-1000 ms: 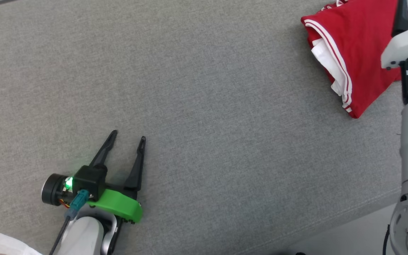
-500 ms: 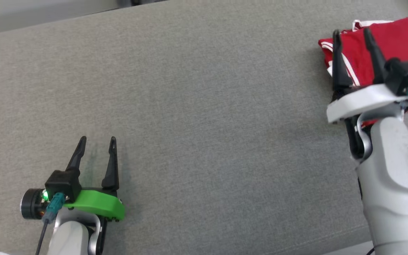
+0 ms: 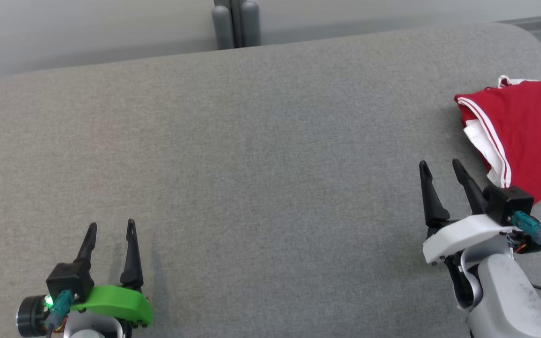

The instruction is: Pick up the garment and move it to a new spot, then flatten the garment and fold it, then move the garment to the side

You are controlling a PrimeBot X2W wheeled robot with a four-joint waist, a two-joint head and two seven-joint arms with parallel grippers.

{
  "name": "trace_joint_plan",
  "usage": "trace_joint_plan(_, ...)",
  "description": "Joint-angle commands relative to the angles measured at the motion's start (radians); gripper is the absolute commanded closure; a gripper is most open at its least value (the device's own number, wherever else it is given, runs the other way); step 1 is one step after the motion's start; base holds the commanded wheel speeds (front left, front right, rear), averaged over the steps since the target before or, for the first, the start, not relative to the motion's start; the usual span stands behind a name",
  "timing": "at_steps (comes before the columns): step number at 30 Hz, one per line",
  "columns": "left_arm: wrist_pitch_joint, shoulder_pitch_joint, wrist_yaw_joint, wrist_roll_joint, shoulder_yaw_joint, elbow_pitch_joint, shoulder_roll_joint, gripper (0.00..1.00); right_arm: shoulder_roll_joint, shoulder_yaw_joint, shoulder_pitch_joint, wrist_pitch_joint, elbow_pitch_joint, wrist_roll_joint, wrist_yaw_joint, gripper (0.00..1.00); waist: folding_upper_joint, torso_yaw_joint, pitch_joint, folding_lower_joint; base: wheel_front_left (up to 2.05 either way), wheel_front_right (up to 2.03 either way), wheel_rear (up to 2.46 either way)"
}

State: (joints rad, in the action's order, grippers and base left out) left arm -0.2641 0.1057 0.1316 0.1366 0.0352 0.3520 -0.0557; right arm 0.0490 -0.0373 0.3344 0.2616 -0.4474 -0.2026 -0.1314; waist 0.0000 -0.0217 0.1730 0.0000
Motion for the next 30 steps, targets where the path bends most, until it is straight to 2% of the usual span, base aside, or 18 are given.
trace_joint_plan(1,0.001,-0.02,-0.002,-0.001,0.004,0.0,0.001,0.0,0.004,0.002,-0.028,0.004,0.007,-0.011,0.002,0.0,0.0,0.038,-0.048,0.0,0.0,0.0,0.0)
trace_joint_plan(11,0.001,-0.111,-0.002,0.022,-0.004,-0.02,0.004,0.0,0.004,0.009,-0.153,0.004,0.044,-0.05,0.002,0.0,0.0,0.051,-0.143,0.0,0.0,0.0,0.0)
trace_joint_plan(18,0.001,-0.144,-0.002,0.063,-0.022,-0.033,0.004,0.0,0.004,0.022,-0.193,0.004,0.047,-0.042,0.002,0.0,0.0,0.052,-0.161,0.0,0.0,0.0,0.0)
trace_joint_plan(19,0.0,-0.131,0.0,0.057,-0.022,-0.03,0.005,1.0,0.0,0.023,-0.184,0.0,0.045,-0.044,0.0,1.0,0.0,0.051,-0.16,0.0,0.0,0.0,0.0)
trace_joint_plan(23,0.001,-0.141,0.0,0.059,-0.026,0.006,0.011,1.0,-0.008,0.022,-0.201,-0.003,0.013,-0.047,0.0,1.0,0.0,0.051,-0.161,0.0,0.0,0.0,0.0)
trace_joint_plan(30,0.037,-0.125,0.0,0.192,-0.015,-0.004,0.01,1.0,-0.007,0.007,-0.198,-0.043,0.026,-0.174,0.0,1.0,0.0,0.049,-0.162,0.0,0.0,0.0,0.0)
